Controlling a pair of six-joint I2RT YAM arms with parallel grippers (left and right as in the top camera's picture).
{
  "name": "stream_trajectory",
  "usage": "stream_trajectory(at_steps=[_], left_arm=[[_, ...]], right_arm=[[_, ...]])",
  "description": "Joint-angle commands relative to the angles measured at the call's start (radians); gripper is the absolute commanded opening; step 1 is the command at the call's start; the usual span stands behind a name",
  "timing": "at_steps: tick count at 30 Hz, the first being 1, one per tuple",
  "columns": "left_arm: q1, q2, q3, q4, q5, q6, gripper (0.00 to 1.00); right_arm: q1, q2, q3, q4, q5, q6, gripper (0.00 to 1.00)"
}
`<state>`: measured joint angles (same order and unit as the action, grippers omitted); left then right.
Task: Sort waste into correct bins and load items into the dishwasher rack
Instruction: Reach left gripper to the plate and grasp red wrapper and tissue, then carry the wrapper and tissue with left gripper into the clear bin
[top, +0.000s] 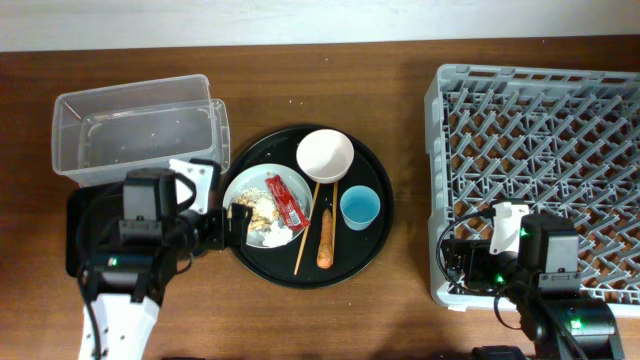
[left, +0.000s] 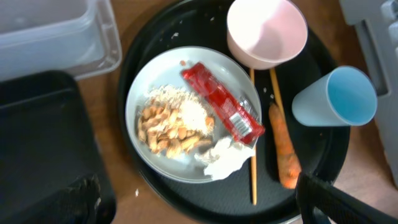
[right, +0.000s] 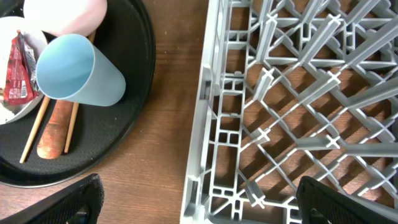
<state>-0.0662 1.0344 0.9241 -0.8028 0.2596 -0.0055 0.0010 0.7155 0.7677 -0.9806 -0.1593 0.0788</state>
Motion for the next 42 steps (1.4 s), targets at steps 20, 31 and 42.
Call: stream_trajectory(at_steps=[20, 31, 42], left_arm=[[-0.272, 0.608, 0.017, 0.115, -0.074, -0.010, 0.64], [-0.278, 0.605, 0.035, 0.106, -0.085, -0.010, 0.00], [-0.142, 0.404, 0.305, 0.121, -0.384, -0.010, 0.00]], right_arm=[[0.005, 0.032, 0.023, 0.008, -0.013, 0.008, 0.99], [0.005, 0.032, 0.023, 0.007, -0.013, 0.008, 0.98], [0.005, 0.032, 0.023, 0.007, -0.013, 0.008, 0.98]])
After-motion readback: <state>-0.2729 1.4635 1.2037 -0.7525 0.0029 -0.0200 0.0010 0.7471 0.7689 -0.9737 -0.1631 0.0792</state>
